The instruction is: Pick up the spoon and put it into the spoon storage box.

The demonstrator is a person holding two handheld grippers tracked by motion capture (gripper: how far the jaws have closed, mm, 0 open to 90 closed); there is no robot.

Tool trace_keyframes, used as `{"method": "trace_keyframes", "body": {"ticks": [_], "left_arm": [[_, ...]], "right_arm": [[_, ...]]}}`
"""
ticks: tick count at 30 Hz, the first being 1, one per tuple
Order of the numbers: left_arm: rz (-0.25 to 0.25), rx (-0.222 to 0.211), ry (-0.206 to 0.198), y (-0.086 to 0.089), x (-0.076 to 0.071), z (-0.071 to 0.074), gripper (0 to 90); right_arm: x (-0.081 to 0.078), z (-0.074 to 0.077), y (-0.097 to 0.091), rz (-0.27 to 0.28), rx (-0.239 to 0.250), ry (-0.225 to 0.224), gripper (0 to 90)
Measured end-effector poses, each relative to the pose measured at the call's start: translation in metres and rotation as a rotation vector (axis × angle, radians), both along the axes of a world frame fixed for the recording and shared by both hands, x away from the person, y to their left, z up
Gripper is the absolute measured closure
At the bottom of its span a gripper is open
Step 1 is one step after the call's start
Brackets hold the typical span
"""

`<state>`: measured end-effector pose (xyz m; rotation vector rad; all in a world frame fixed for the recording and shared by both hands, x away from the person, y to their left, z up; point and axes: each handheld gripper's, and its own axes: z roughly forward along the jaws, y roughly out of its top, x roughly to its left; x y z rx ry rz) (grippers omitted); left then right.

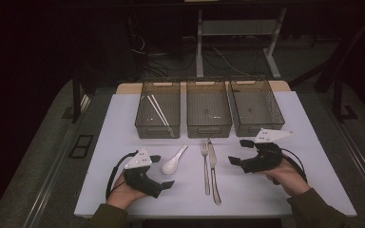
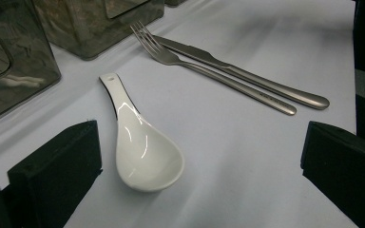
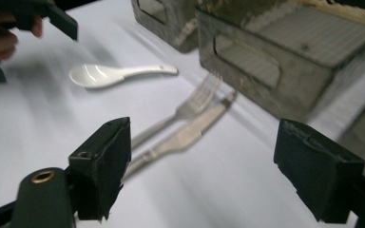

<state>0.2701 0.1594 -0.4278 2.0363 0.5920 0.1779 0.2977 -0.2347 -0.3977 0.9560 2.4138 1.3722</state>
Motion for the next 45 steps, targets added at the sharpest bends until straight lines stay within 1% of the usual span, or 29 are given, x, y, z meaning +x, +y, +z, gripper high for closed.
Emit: {"method": "trace_keyframes", "body": {"ticks": [1,3,6,7,9,11,13,14,15,16,18,20,23,25,29,30,31,32,33,36,38,40,42,43,45], "left_arm": [[0.0,-0.001,0.001,0.0,0.0,0.0,0.0],[0.001,-0.006,-0.001,0.001,0.001,0.0,0.0],[0.007,-0.008,0.001,0.002,0.002,0.0,0.0],[0.009,-0.007,0.001,0.002,0.001,0.0,0.0],[0.01,-0.004,0.0,0.002,0.001,0.0,0.0],[0.013,0.009,-0.005,0.003,-0.001,0.0,0.0],[0.024,0.001,-0.006,0.002,-0.001,0.002,0.0],[0.026,0.0,-0.01,0.002,-0.001,0.003,0.0],[0.021,0.008,-0.015,0.003,-0.001,0.004,0.0],[0.025,0.003,-0.013,0.002,-0.001,0.003,0.0],[0.026,0.007,-0.012,0.001,-0.002,0.002,0.0],[0.038,0.019,-0.008,0.001,-0.002,0.003,0.0],[0.062,0.03,-0.008,-0.001,-0.001,0.005,0.0],[0.072,0.029,-0.008,-0.001,0.001,0.007,0.3],[0.085,0.035,-0.022,-0.001,0.005,0.01,7.9],[0.089,0.034,-0.026,-0.001,0.006,0.011,12.3],[0.1,0.032,-0.032,0.0,0.008,0.012,15.3],[0.112,0.03,-0.033,0.0,0.01,0.013,15.7],[0.119,0.027,-0.036,0.0,0.012,0.014,18.1],[0.13,0.019,-0.038,0.0,0.019,0.015,32.5],[0.145,0.031,-0.041,-0.001,0.024,0.015,36.3],[0.143,0.036,-0.032,-0.002,0.028,0.015,43.8],[0.158,0.057,-0.022,-0.004,0.035,0.015,48.6],[0.163,0.056,-0.016,-0.005,0.038,0.014,51.5],[0.17,0.062,-0.006,-0.007,0.045,0.013,53.5]], "right_arm": [[-0.003,-0.002,-0.003,-0.007,-0.004,0.001,19.9],[-0.009,-0.009,-0.007,-0.013,-0.011,-0.011,19.8],[-0.017,-0.017,-0.013,-0.028,-0.029,-0.01,19.2],[-0.02,-0.019,-0.015,-0.029,-0.037,-0.011,19.2],[-0.024,-0.023,-0.02,-0.024,-0.033,-0.009,19.2],[-0.029,-0.027,-0.025,-0.023,-0.035,-0.004,19.2],[-0.034,-0.031,-0.029,-0.021,-0.04,-0.011,19.2],[-0.037,-0.033,-0.031,-0.021,-0.047,-0.012,19.2],[-0.039,-0.034,-0.034,-0.025,-0.048,-0.015,19.2],[-0.041,-0.035,-0.037,-0.027,-0.049,-0.017,19.2],[-0.044,-0.036,-0.043,-0.035,-0.045,-0.012,19.2],[-0.047,-0.037,-0.051,-0.041,-0.046,-0.014,19.2],[-0.05,-0.038,-0.061,-0.069,-0.04,-0.017,19.2],[-0.052,-0.039,-0.066,-0.084,-0.039,-0.014,19.2],[-0.055,-0.04,-0.07,-0.09,-0.036,-0.007,19.2],[-0.055,-0.04,-0.07,-0.089,-0.036,-0.007,19.2],[-0.055,-0.04,-0.069,-0.082,-0.038,-0.006,19.2],[-0.055,-0.04,-0.068,-0.076,-0.039,-0.008,19.2],[-0.055,-0.041,-0.067,-0.072,-0.04,-0.005,19.2],[-0.055,-0.041,-0.067,-0.068,-0.049,-0.003,19.2],[-0.055,-0.041,-0.067,-0.074,-0.045,-0.002,19.2],[-0.055,-0.041,-0.068,-0.077,-0.04,0.0,19.2],[-0.055,-0.041,-0.068,-0.08,-0.042,0.001,19.3],[-0.055,-0.041,-0.068,-0.084,-0.043,-0.003,19.4],[-0.055,-0.042,-0.067,-0.099,-0.041,-0.014,20.2]]}}
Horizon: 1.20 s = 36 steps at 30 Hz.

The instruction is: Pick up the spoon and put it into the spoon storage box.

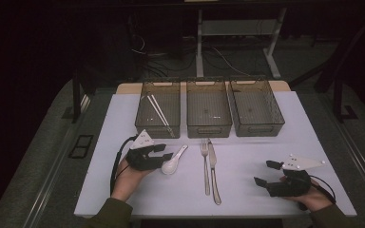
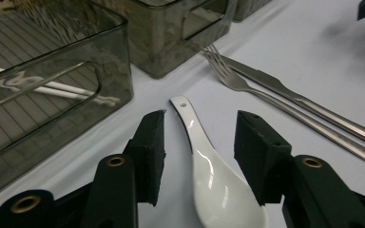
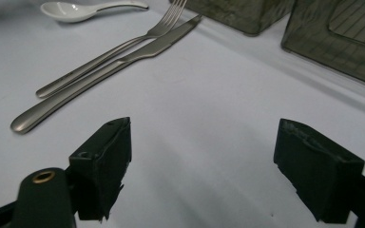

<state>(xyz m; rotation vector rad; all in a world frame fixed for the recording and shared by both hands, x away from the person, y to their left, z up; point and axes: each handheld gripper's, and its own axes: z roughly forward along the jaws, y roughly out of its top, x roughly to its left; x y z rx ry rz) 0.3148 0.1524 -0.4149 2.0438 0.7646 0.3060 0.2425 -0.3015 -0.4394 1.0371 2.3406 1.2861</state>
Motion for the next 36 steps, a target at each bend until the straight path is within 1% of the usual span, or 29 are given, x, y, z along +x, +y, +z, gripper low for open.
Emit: {"method": "trace_keyframes", "body": {"ticks": [2,3,6,8,9,10,11,12,13,15,17,18,19,21,25,29,31,33,34,35,36], "left_arm": [[0.002,0.019,-0.002,-0.003,0.005,-0.002,55.8],[0.003,0.023,-0.001,-0.004,0.008,-0.002,56.4],[-0.004,0.041,-0.003,-0.008,0.014,-0.004,60.8],[-0.001,0.042,0.0,-0.01,0.018,-0.005,62.8],[0.001,0.046,0.002,-0.011,0.02,-0.006,64.4],[0.003,0.046,0.005,-0.012,0.022,-0.006,65.8],[-0.002,0.058,0.005,-0.013,0.024,-0.006,67.6],[0.001,0.051,0.009,-0.014,0.025,-0.007,69.8],[0.0,0.054,0.009,-0.015,0.028,-0.007,72.6],[-0.002,0.053,0.019,-0.018,0.032,-0.008,79.0],[-0.006,0.047,0.03,-0.022,0.036,-0.01,84.9],[-0.005,0.047,0.038,-0.025,0.038,-0.011,87.3],[0.001,0.06,0.054,-0.027,0.041,-0.012,89.2],[-0.001,0.089,0.061,-0.033,0.045,-0.015,89.4],[0.008,0.102,0.076,-0.041,0.053,-0.019,89.4],[0.017,0.138,0.092,-0.046,0.061,-0.024,89.4],[0.031,0.164,0.083,-0.048,0.063,-0.026,89.4],[0.04,0.164,0.087,-0.048,0.064,-0.027,89.4],[0.038,0.164,0.09,-0.048,0.065,-0.028,89.4],[0.03,0.173,0.085,-0.048,0.065,-0.028,89.4],[0.035,0.171,0.093,-0.048,0.064,-0.028,89.5]], "right_arm": [[0.0,-0.001,0.001,-0.012,-0.001,0.003,18.4],[0.001,-0.001,0.001,-0.002,0.001,0.012,17.8],[0.001,-0.001,0.001,-0.008,-0.013,0.017,17.8],[0.003,0.0,0.0,-0.014,-0.005,0.029,17.8],[0.004,0.0,-0.001,-0.028,0.006,0.038,17.8],[0.004,0.001,-0.002,-0.036,0.013,0.04,17.8],[0.004,0.001,-0.002,-0.045,0.02,0.036,17.9],[0.005,0.001,-0.003,-0.053,0.017,0.026,17.8],[0.005,0.001,-0.004,-0.057,0.016,0.025,17.8],[0.005,0.001,-0.004,-0.062,0.019,0.03,17.9],[0.005,0.001,-0.004,-0.059,0.016,0.026,17.8],[0.005,0.001,-0.003,-0.057,0.012,0.023,17.9],[0.004,0.001,-0.003,-0.056,0.013,0.024,17.8],[0.004,0.001,-0.002,-0.054,0.014,0.027,17.8],[0.004,0.001,-0.003,-0.051,0.013,0.026,17.8],[0.004,0.001,-0.002,-0.045,0.008,0.025,17.8],[0.004,0.001,-0.002,-0.043,0.006,0.022,17.9],[0.004,0.0,-0.002,-0.041,0.002,0.021,17.8],[0.004,0.0,-0.002,-0.041,0.002,0.023,17.8],[0.004,0.0,-0.001,-0.04,0.001,0.021,17.9],[0.004,0.0,-0.001,-0.042,0.0,0.021,17.9]]}}
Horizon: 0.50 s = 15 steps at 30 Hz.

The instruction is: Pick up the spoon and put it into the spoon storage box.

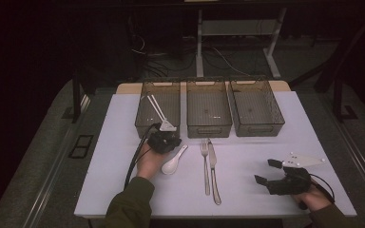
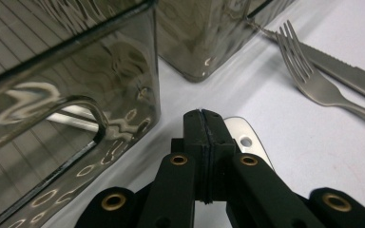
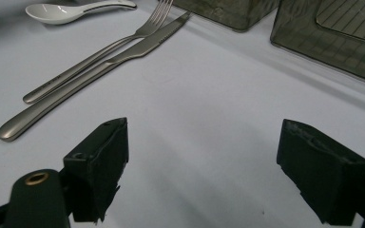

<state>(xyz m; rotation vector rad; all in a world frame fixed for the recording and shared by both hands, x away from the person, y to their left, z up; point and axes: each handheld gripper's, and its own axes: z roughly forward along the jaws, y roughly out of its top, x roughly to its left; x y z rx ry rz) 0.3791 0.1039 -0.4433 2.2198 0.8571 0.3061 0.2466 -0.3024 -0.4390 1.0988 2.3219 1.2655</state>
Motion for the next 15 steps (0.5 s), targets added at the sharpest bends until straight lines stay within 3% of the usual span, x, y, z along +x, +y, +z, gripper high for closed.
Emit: {"method": "trace_keyframes", "body": {"ticks": [9,15], "left_arm": [[-0.021,0.01,0.029,-0.007,-0.002,-0.003,89.4],[-0.084,0.009,0.041,-0.011,-0.005,-0.003,89.4]], "right_arm": [[0.0,0.0,0.001,0.008,-0.011,-0.004,17.8],[0.0,-0.001,0.002,0.009,-0.017,-0.001,17.8]]}}
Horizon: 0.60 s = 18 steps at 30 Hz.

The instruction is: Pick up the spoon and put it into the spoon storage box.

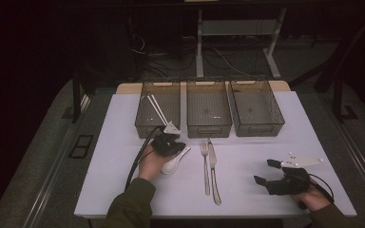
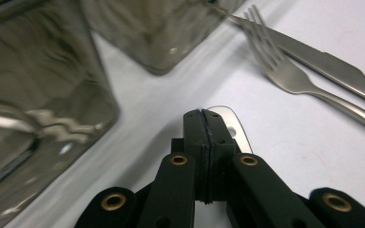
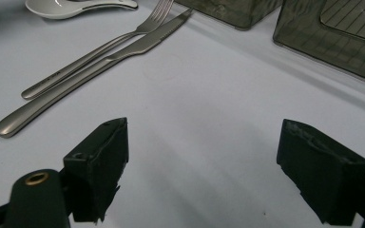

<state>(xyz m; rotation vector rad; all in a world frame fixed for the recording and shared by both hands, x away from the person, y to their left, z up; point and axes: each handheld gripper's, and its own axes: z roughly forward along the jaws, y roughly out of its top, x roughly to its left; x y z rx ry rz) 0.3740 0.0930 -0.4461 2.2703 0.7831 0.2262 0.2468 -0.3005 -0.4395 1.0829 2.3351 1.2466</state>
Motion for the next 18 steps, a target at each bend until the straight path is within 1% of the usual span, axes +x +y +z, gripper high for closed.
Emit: {"method": "trace_keyframes", "body": {"ticks": [1,2,3,5,6,7,8,9,10,11,12,14,15,16,18], "left_arm": [[-0.009,0.001,0.007,-0.001,-0.001,0.0,89.4],[-0.026,-0.006,0.003,-0.002,-0.001,0.0,89.4],[-0.027,-0.005,0.014,-0.004,-0.003,0.001,89.4],[-0.048,-0.007,0.018,-0.008,-0.004,0.001,89.4],[-0.059,-0.002,0.022,-0.009,-0.005,0.002,89.4],[-0.08,0.009,0.015,-0.011,-0.006,0.003,89.4],[-0.083,0.008,0.027,-0.015,-0.009,0.003,89.4],[-0.101,0.017,0.023,-0.016,-0.009,0.004,89.4],[-0.103,0.021,0.026,-0.018,-0.011,0.005,89.5],[-0.126,0.033,0.016,-0.019,-0.012,0.006,89.4],[-0.125,0.026,0.027,-0.021,-0.014,0.006,89.4],[-0.156,0.048,0.021,-0.023,-0.015,0.008,89.5],[-0.153,0.057,0.031,-0.024,-0.017,0.008,89.4],[-0.169,0.073,0.018,-0.024,-0.016,0.009,89.4],[-0.165,0.065,0.036,-0.025,-0.018,0.008,89.4]], "right_arm": [[0.0,0.0,0.0,0.0,0.0,0.0,17.8],[0.0,0.0,0.0,0.001,-0.001,0.0,17.8],[0.0,0.0,0.0,0.001,-0.002,-0.001,17.8],[0.0,0.0,0.0,0.001,-0.003,-0.002,17.8],[0.0,0.0,0.0,0.001,-0.003,-0.001,17.8],[0.0,0.0,0.0,0.0,-0.003,-0.001,17.8],[0.0,0.0,0.0,0.0,-0.003,-0.001,17.8],[0.0,0.0,0.0,0.0,-0.003,-0.001,17.8],[0.0,0.0,0.0,0.001,-0.004,-0.001,17.8],[0.0,-0.001,0.0,0.002,-0.003,0.002,17.8],[0.0,-0.001,0.0,0.003,-0.004,0.002,17.8],[0.0,-0.001,0.0,0.006,-0.006,0.005,17.8],[0.0,-0.001,0.0,0.007,-0.007,0.006,17.8],[0.0,-0.001,0.0,0.008,-0.008,0.006,17.8],[0.0,-0.001,0.0,0.009,-0.008,0.006,17.8]]}}
